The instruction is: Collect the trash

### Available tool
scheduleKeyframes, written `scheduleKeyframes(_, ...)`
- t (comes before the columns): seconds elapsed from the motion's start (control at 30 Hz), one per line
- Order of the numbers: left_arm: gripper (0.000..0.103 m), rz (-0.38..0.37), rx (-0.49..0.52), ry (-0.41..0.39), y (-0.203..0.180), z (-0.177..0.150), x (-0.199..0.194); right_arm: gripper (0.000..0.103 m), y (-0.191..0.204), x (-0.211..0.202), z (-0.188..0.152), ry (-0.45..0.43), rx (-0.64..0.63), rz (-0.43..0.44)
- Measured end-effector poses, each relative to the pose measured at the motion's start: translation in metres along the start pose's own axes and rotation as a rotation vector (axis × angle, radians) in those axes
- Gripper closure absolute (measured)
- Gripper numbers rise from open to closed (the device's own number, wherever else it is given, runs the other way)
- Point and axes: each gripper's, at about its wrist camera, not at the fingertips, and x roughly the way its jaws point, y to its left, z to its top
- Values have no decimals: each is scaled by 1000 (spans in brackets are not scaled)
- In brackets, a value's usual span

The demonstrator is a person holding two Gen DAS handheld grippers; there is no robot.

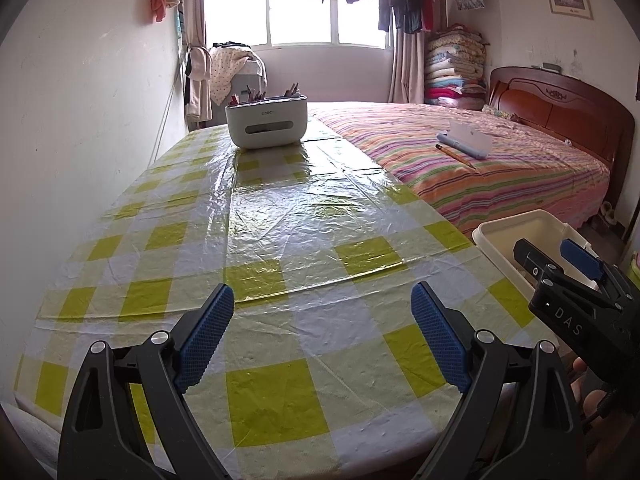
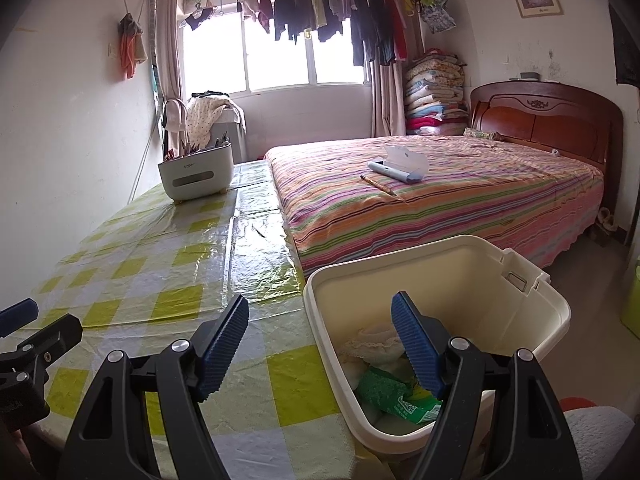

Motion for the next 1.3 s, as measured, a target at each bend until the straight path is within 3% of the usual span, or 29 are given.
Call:
scheduleKeyframes(0.47, 13, 15, 21, 8, -2, 0, 2, 31, -1, 5, -2, 18, 1, -2)
scheduleKeyframes(0.8, 7, 84, 69, -15, -5, 1, 2, 31, -2, 7, -4, 30, 8, -2)
scheduleKeyframes(1.3, 7, 80, 73, 10, -6, 0, 6, 31, 2, 11, -7, 52, -1, -6)
